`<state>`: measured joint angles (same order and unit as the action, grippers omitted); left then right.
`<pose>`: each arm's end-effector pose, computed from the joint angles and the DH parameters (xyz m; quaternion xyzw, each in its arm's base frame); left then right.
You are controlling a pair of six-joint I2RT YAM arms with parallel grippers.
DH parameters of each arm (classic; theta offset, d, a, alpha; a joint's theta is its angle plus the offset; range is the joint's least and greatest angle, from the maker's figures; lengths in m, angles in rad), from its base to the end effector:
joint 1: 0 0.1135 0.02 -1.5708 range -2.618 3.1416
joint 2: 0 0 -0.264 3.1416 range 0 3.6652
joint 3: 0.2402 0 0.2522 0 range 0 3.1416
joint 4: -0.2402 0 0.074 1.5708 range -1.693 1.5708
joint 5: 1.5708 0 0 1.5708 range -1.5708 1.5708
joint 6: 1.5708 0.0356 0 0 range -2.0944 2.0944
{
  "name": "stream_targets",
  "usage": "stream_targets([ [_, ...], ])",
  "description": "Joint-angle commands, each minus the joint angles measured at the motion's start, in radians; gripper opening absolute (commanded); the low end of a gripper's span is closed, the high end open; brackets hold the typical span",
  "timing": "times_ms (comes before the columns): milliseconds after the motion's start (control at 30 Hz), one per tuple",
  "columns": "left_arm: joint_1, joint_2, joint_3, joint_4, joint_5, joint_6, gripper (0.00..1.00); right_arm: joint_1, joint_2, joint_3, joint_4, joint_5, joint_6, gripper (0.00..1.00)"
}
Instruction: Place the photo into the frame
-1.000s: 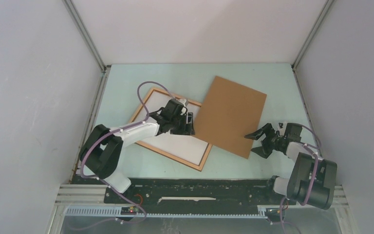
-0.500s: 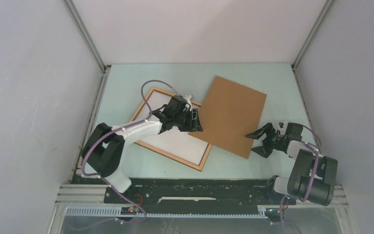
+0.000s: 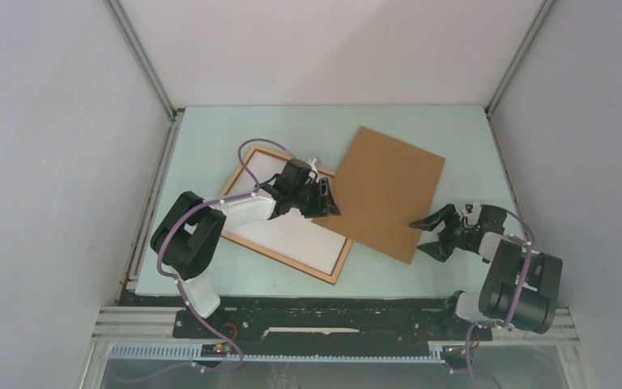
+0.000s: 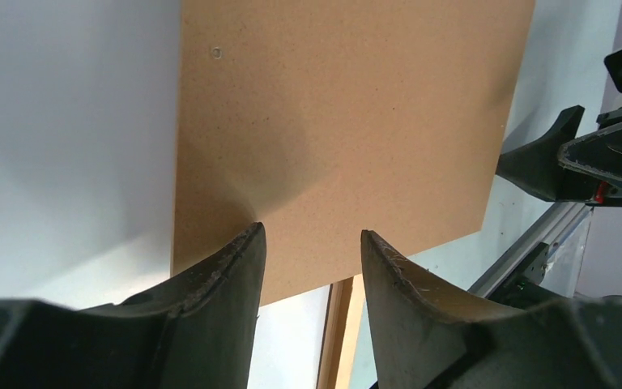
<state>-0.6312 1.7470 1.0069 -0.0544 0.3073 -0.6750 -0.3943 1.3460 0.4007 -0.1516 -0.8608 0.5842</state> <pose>0.2869 -0.2230 0.1755 0.0379 0.9158 -0.3398 0.2110 0.1928 -0.0510 0.1209 0.3287 0.8258 0.4240 0.1739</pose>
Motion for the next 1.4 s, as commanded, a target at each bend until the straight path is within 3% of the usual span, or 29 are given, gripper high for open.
stream_targets([
  [0,0.002,0.013,-0.038,0.084,0.031,-0.026,0.55,-0.007,0.027,0.004,0.063,0.0,-0.016,0.91],
  [300,0.028,0.027,-0.083,0.109,0.046,-0.025,0.55,0.043,0.083,0.014,0.27,-0.051,0.119,0.84],
  [667,0.047,0.044,-0.133,0.223,0.125,-0.081,0.54,0.142,0.105,0.06,0.406,0.089,0.185,0.73],
  [833,0.047,0.046,-0.14,0.233,0.131,-0.083,0.54,0.143,0.156,0.074,0.539,0.057,0.268,0.72],
  [1000,0.047,0.01,-0.143,0.225,0.128,-0.078,0.55,0.146,0.185,0.075,0.596,0.01,0.312,0.51],
  [1167,0.044,-0.085,-0.132,0.206,0.144,-0.098,0.65,0.147,0.146,0.115,0.52,0.02,0.281,0.29],
  [1367,0.041,-0.291,-0.097,0.099,0.123,-0.056,0.75,0.158,0.082,0.246,0.313,0.005,0.222,0.2],
])
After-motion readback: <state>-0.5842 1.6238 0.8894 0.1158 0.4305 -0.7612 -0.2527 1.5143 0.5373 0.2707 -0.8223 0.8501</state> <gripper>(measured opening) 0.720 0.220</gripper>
